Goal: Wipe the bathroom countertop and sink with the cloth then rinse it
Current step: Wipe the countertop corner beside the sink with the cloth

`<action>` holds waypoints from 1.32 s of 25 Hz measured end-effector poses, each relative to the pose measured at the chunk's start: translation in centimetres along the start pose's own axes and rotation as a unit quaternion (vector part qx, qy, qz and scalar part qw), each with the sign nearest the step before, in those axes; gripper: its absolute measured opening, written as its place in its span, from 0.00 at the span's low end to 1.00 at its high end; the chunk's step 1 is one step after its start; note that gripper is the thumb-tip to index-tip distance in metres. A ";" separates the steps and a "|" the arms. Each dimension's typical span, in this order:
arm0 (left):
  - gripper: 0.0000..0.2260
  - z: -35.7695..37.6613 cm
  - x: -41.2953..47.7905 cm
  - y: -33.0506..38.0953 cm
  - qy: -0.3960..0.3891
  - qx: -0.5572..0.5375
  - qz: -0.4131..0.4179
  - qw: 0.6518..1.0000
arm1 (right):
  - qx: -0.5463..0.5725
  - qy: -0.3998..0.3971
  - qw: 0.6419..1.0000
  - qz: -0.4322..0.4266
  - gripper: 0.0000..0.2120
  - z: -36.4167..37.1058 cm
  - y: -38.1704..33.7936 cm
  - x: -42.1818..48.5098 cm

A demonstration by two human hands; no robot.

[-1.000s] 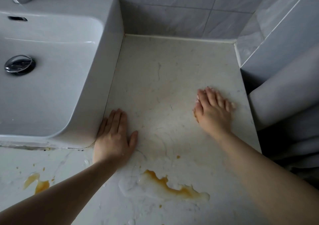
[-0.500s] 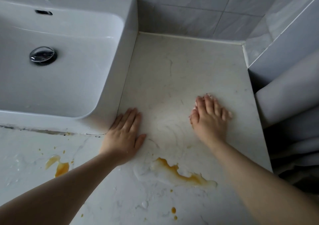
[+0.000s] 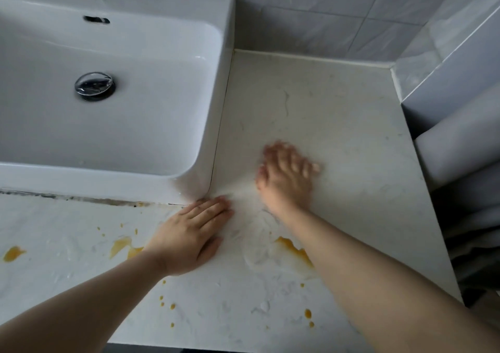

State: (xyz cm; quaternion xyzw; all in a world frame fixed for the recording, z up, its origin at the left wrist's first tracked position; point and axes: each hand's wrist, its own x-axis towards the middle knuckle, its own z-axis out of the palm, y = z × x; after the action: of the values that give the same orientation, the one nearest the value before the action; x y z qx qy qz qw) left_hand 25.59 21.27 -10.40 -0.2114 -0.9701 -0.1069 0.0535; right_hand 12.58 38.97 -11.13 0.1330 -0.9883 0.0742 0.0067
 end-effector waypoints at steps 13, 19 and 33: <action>0.18 0.2 -0.2 0.0 0.050 -0.003 -0.002 0.999 | -0.035 0.002 0.996 0.086 0.32 -1.9 6.5 -0.2; 0.19 0.1 -0.1 0.0 0.031 -0.017 0.020 0.999 | -0.008 0.006 0.994 -0.113 0.24 0.4 -4.6 -1.5; 0.24 1.6 1.7 4.8 -0.017 0.052 -0.183 0.982 | -0.023 0.026 0.997 -0.067 0.26 -1.1 6.4 -3.8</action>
State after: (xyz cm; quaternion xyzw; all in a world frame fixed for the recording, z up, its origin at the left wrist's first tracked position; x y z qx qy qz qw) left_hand 25.95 26.59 -10.81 -0.0287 -0.9974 -0.0605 0.0278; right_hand 14.55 46.20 -11.06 0.1969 -0.9781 0.0541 0.0399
